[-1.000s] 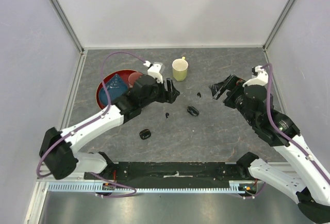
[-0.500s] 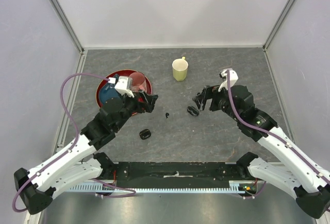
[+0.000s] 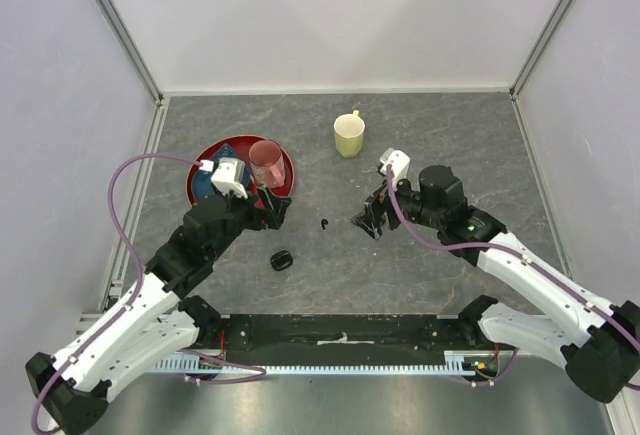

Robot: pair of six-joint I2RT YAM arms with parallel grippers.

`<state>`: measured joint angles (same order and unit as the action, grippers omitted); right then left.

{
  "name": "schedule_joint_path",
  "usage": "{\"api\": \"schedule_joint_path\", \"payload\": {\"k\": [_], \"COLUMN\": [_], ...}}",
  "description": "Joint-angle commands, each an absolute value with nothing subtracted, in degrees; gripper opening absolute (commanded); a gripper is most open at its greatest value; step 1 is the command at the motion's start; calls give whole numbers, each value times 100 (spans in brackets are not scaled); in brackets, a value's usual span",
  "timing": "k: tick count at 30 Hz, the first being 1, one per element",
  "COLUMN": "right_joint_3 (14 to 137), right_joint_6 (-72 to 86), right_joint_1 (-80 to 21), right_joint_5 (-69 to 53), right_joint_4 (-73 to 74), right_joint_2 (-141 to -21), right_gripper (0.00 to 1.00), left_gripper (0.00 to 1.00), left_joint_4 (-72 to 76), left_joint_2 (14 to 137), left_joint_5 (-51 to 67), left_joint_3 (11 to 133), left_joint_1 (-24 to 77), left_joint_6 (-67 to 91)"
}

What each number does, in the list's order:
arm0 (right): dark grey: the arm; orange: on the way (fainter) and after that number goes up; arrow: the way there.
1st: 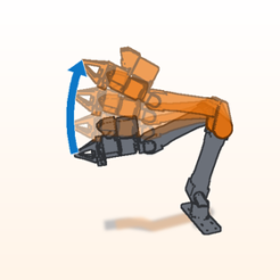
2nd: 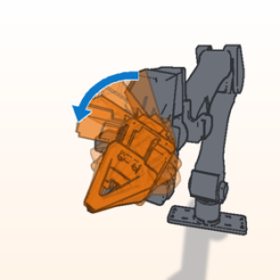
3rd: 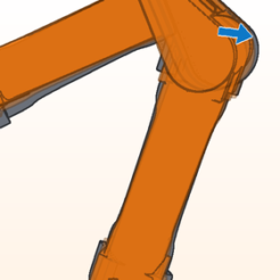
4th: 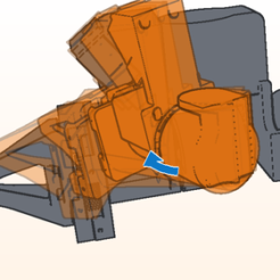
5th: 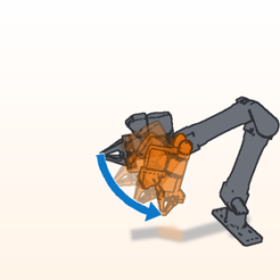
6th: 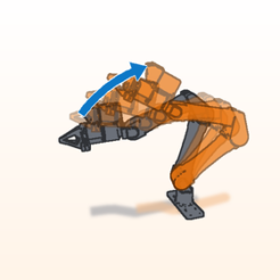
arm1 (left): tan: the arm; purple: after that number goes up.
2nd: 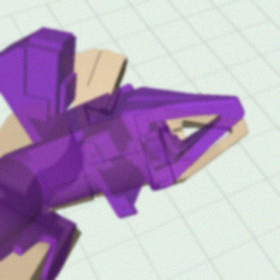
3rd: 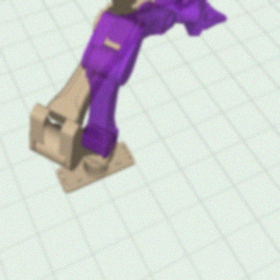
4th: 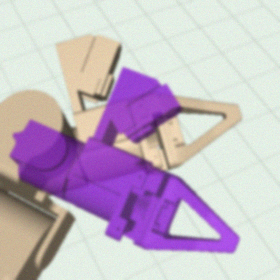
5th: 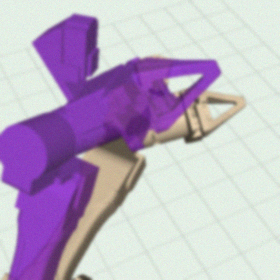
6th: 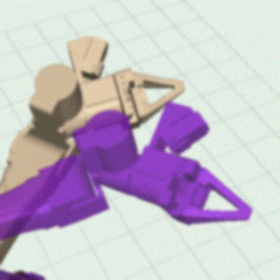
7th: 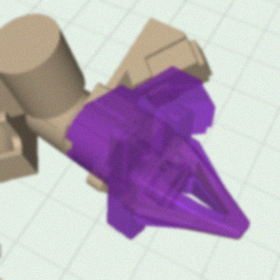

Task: Insert the wireless bluetooth earbuds into the charging case
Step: Pick up the charging case at the center of the board.

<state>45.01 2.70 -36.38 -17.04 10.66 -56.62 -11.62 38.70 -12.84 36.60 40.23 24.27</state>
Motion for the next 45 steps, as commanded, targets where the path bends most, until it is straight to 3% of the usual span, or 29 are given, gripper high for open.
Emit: {"api": "schedule_joint_path", "payload": {"k": [1, 3, 10, 27, 45], "right_joint_3": [4360, 4316, 4438, 5712, 6881], "right_joint_6": [-413, -614, -1606, -4314, -4685], "right_joint_1": [-3779, -3928, -4666, -5414, -5599], "right_joint_5": [-2399, -2530, -3190, -4051, -4535], "right_joint_4": [387, 212, 44, 395, 633], "right_joint_2": [-5923, -6081, -7030, -9789, -11161], "right_gripper": [96, 97, 98, 98, 90], "left_gripper": [91, 92, 93, 93, 93], "left_joint_4": [-1468, -1354, -1845, -2223, -2373], "left_joint_2": [3762, 3465, 3479, 3129, 3041], "left_joint_5": [-204, 400, 808, 519, 290], "left_joint_3": [3455, 3245, 3252, 3252, 3287], "left_joint_1": [2914, 2472, 1521, 1459, 1450], "left_joint_6": [2724, 2943, 3287, 3147, 2988]}}
